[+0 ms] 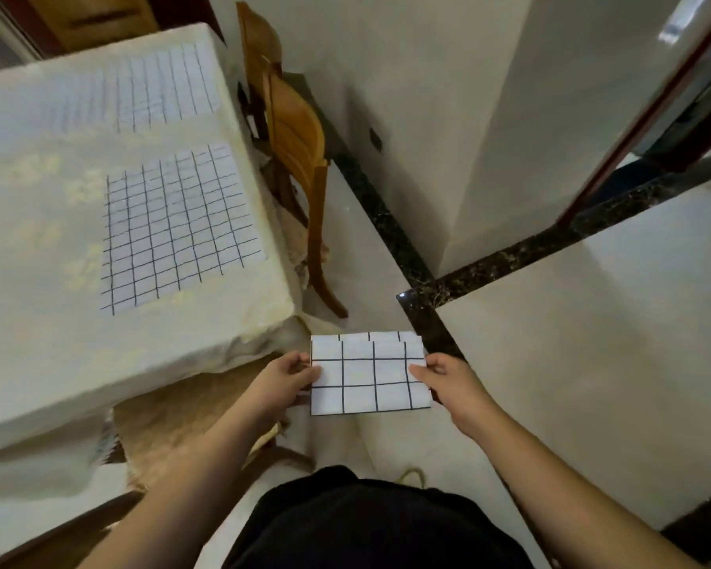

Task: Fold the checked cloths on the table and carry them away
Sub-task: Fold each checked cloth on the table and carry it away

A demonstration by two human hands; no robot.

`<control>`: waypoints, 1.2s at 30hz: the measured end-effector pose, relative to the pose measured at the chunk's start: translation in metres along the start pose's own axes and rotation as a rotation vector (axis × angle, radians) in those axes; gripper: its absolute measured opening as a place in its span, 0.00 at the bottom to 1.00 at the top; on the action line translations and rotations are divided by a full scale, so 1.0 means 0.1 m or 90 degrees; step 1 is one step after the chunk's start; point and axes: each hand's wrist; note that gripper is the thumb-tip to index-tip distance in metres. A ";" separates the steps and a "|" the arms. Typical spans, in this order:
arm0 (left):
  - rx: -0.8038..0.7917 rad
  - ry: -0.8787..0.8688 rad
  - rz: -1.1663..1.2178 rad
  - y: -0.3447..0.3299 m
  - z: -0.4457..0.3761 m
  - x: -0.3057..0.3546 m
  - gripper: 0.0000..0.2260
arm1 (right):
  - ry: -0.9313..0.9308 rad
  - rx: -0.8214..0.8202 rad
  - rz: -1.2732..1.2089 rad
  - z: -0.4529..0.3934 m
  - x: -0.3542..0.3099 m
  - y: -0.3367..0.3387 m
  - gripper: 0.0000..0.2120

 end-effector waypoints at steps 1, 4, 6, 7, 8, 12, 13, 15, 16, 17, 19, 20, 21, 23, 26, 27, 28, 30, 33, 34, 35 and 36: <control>0.015 0.006 0.011 0.03 -0.01 0.02 0.08 | -0.004 -0.015 0.002 -0.07 -0.06 -0.01 0.01; 0.064 0.003 0.044 0.15 -0.07 0.04 0.07 | -0.012 -0.067 0.021 -0.27 -0.22 -0.06 0.02; 0.101 -0.013 0.085 0.24 -0.12 0.02 0.07 | -0.013 -0.095 0.030 -0.42 -0.31 -0.11 0.02; 0.115 -0.019 0.106 0.29 -0.16 0.01 0.07 | -0.016 -0.100 0.039 -0.50 -0.36 -0.14 0.02; 0.127 -0.023 0.121 0.35 -0.19 0.00 0.07 | -0.022 -0.103 0.053 -0.59 -0.40 -0.18 0.02; 0.153 -0.031 0.174 0.63 -0.35 0.00 0.07 | -0.053 -0.126 0.124 -0.97 -0.59 -0.35 0.04; 0.161 -0.033 0.181 0.72 -0.40 0.00 0.07 | -0.057 -0.134 0.139 -1.08 -0.64 -0.40 0.04; 0.175 -0.027 0.191 0.91 -0.52 0.01 0.07 | -0.061 -0.139 0.166 -1.30 -0.74 -0.52 0.05; 0.182 -0.024 0.199 1.00 -0.58 0.00 0.07 | -0.064 -0.140 0.180 -1.41 -0.79 -0.58 0.05; 0.187 -0.023 0.207 1.09 -0.63 0.00 0.07 | -0.071 -0.146 0.193 -1.52 -0.83 -0.65 0.05; 0.199 -0.016 0.215 1.29 -0.72 -0.02 0.06 | -0.092 -0.158 0.210 -1.73 -0.90 -0.78 0.06; 0.204 -0.010 0.215 1.39 -0.76 -0.04 0.05 | -0.103 -0.164 0.217 -1.83 -0.93 -0.85 0.05; 0.210 -0.006 0.216 1.49 -0.80 -0.06 0.05 | -0.111 -0.171 0.222 -1.92 -0.94 -0.91 0.04; 0.222 -0.005 0.210 1.66 -0.86 -0.09 0.05 | -0.124 -0.183 0.216 -2.07 -0.99 -1.04 0.03; 0.240 0.010 0.199 1.84 -0.90 -0.12 0.06 | -0.143 -0.198 0.241 -2.23 -1.06 -1.19 0.05; 0.249 0.017 0.203 1.91 -0.91 -0.13 0.06 | -0.154 -0.206 0.263 -2.30 -1.08 -1.25 0.07; 0.261 0.022 0.202 1.96 -0.93 -0.13 0.05 | -0.164 -0.215 0.284 -2.37 -1.11 -1.29 0.08; 0.293 0.028 0.158 2.08 -0.98 -0.13 0.05 | -0.181 -0.236 0.322 -2.52 -1.16 -1.41 0.08; 0.340 0.055 0.023 2.24 -1.03 -0.10 0.05 | -0.184 -0.258 0.407 -2.73 -1.26 -1.58 0.11; 0.355 0.065 -0.017 2.29 -1.03 -0.09 0.05 | -0.176 -0.267 0.440 -2.78 -1.30 -1.63 0.11; 0.365 0.069 -0.050 2.34 -1.04 -0.08 0.05 | -0.167 -0.271 0.463 -2.83 -1.33 -1.68 0.10; 0.371 0.074 -0.071 2.38 -1.05 -0.06 0.04 | -0.155 -0.272 0.478 -2.88 -1.36 -1.73 0.09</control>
Point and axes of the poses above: each hand's wrist, its own z-axis away from the middle knuckle, its own y-axis out of the back of the hand, x = y × z, and after that the axes turned 14 degrees about -x, right-handed
